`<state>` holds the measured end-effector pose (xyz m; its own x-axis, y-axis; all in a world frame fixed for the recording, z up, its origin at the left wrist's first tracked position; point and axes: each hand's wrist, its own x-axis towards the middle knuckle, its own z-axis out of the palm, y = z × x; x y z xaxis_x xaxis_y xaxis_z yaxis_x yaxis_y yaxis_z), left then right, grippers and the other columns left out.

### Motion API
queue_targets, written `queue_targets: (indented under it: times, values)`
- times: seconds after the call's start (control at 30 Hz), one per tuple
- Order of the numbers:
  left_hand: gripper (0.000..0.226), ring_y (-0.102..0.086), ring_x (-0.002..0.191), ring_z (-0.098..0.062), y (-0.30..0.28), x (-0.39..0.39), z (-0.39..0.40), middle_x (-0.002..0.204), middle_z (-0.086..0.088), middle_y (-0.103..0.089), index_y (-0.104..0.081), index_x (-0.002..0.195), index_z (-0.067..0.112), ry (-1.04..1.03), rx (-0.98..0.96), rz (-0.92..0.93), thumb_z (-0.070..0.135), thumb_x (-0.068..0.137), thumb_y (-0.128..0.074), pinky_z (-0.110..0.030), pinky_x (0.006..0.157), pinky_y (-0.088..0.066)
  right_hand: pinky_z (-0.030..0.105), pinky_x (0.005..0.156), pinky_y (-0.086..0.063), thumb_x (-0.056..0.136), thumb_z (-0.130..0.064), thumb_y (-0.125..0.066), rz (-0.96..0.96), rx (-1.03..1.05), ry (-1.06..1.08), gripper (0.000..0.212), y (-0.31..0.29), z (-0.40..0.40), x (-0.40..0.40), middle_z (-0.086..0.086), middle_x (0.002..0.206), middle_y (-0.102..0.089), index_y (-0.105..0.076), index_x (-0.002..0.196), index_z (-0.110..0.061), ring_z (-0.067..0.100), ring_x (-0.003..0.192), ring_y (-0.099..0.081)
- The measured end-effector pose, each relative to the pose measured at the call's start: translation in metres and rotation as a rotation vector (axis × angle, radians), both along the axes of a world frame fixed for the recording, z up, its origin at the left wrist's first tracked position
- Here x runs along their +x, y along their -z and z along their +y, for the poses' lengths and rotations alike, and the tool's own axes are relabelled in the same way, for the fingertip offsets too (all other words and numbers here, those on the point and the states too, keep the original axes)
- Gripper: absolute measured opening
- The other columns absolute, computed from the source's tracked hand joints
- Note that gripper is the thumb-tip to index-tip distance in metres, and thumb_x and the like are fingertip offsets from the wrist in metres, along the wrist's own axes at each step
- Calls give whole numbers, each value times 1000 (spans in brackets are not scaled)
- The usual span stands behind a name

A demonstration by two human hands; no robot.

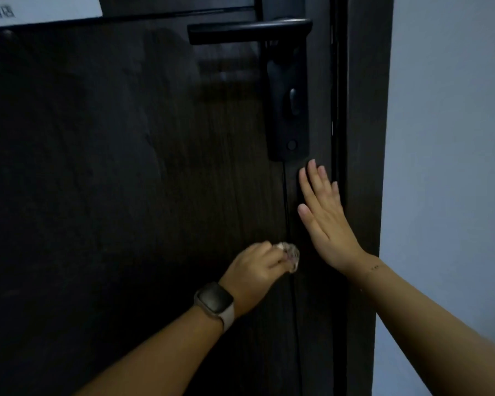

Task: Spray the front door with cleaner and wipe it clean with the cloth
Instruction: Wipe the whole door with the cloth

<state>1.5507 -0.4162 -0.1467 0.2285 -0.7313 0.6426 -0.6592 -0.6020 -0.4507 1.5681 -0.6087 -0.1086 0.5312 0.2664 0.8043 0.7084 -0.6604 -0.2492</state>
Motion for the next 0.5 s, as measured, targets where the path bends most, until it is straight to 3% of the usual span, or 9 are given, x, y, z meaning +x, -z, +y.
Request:
queue_targets:
  times: [0.1,0.17,0.23,0.27,0.4,0.5]
  values:
    - [27,-52,80,-17,-9,-2,-2,92,-3,-69,-74,98,14,0,58,-46,16,94,-48,-30,70,-42,22,117,16,105,-32,-22,44,15,-60,54,-5,-6,-8,-15,161,13,-3,155,-23,5,147,14]
    - [25,-56,82,-19,-47,-4,-2,96,-6,-68,-74,101,13,-17,-188,-103,14,91,-51,-30,76,-45,20,117,14,105,-32,-25,57,-5,-57,54,-6,-10,-12,-15,161,12,-4,155,-24,3,147,14]
    - [23,-50,84,-18,-83,-3,-6,92,-7,-65,-73,102,10,-47,-570,-115,6,86,-59,-21,80,-40,21,118,12,105,-32,-28,56,-35,-31,55,-7,-12,-13,-14,161,12,-4,155,-24,3,147,13]
    - [23,-47,84,-17,-90,-4,-9,91,-7,-63,-73,103,9,-55,-644,-93,5,84,-61,-18,80,-37,22,119,11,105,-32,-29,58,-49,-13,56,-7,-13,-14,-13,161,12,-3,155,-24,3,147,13]
    - [34,-45,84,-16,-36,-7,-1,98,-6,-65,-72,108,11,-26,-328,-13,12,85,-47,-24,78,-38,26,120,4,105,-31,-35,85,-56,17,58,-12,-12,-21,-14,161,11,-5,155,-25,0,146,13]
    - [34,-45,81,-13,15,-15,22,94,-3,-64,-73,106,13,-60,-270,126,14,86,-45,-25,72,-41,16,112,-3,101,-22,-47,135,-99,57,67,-18,-11,-36,-18,160,14,-8,155,-27,-1,146,14]
